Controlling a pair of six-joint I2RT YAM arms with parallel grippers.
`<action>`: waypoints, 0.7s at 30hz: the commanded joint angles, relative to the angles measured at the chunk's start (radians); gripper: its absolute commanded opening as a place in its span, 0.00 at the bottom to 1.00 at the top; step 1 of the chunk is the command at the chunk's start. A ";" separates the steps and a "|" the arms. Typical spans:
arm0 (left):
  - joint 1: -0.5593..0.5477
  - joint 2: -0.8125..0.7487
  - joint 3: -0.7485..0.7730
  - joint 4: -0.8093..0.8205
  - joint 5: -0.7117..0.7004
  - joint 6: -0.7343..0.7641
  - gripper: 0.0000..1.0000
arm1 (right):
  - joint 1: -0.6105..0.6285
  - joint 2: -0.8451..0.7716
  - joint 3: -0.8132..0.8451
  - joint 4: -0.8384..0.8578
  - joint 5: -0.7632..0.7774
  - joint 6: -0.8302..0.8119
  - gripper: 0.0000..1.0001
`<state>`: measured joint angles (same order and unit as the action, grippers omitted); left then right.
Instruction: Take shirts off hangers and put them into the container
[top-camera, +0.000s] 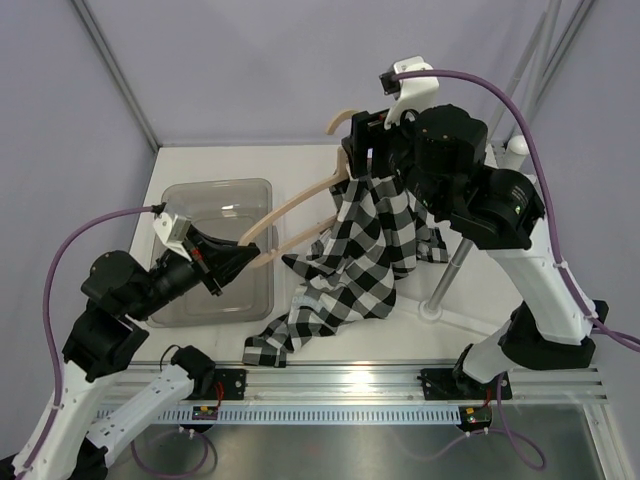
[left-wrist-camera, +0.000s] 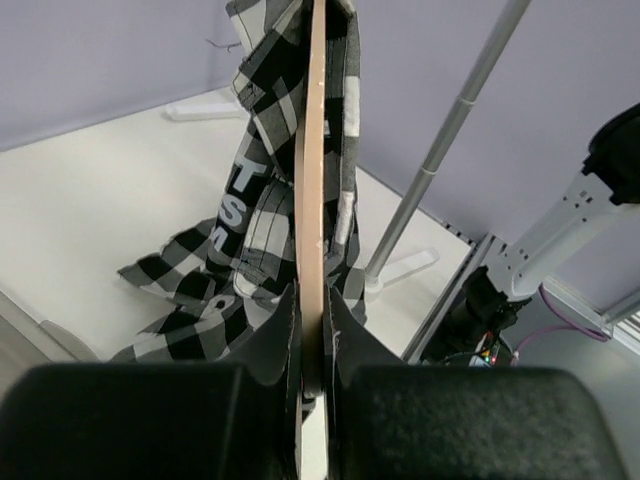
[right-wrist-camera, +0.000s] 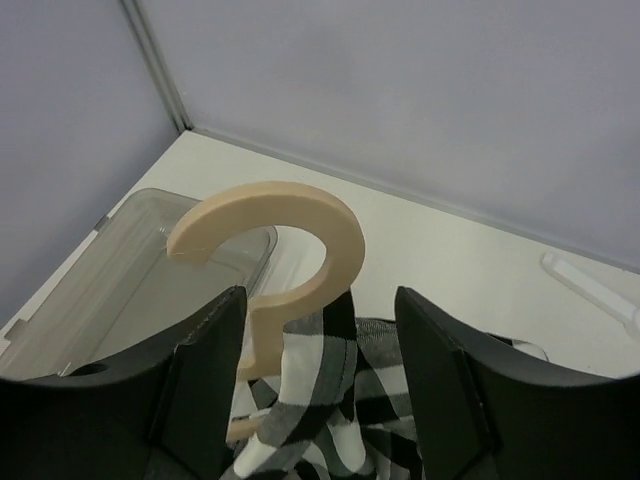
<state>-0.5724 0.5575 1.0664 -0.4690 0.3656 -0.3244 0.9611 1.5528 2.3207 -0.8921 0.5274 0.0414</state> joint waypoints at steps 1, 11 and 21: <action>-0.003 -0.028 0.037 0.021 -0.065 0.007 0.00 | 0.017 -0.080 -0.065 -0.016 -0.087 0.055 0.72; -0.001 -0.079 0.053 -0.052 -0.100 0.013 0.00 | 0.125 -0.209 -0.230 -0.054 -0.092 0.152 0.73; -0.001 -0.085 0.093 -0.062 -0.071 0.002 0.00 | 0.160 -0.212 -0.438 0.030 -0.033 0.183 0.65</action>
<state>-0.5724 0.4900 1.1065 -0.6075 0.2867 -0.3218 1.1023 1.3239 1.9087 -0.9211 0.4580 0.2024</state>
